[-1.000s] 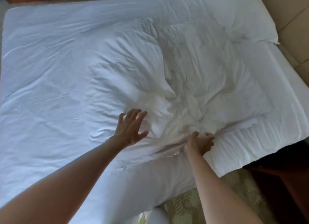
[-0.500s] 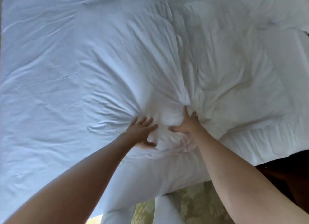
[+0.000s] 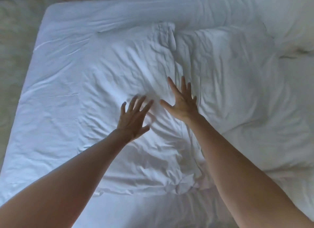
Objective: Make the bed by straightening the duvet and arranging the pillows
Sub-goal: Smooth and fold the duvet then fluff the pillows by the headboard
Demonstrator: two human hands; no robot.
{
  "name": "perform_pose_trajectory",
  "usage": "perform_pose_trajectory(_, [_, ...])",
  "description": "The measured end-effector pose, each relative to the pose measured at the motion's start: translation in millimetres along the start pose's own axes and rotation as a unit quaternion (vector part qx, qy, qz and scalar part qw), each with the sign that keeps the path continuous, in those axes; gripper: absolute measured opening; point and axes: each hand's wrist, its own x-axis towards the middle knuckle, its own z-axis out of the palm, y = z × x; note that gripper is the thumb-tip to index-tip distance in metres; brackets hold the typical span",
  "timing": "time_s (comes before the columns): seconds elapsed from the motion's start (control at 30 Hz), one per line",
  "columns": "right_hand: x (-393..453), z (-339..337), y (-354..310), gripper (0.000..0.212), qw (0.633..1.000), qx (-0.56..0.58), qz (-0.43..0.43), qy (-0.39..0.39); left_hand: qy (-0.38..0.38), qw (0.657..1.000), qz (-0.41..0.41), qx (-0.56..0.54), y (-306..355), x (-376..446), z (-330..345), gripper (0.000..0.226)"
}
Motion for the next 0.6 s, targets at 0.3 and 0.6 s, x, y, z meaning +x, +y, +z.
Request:
perform_pose_trajectory(0.3, [53.1, 20.9, 65.5, 0.116, 0.955, 0.201, 0.199, 0.091, 0.018, 0.996, -0.024, -0.081, -3.6, 48.9, 1.6, 0.077])
perform_pose_trajectory(0.6, [143.7, 35.2, -41.5, 0.081, 0.9, 0.432, 0.046, 0.021, 0.089, 0.994, -0.047, 0.037, -44.3, 73.5, 17.9, 0.097])
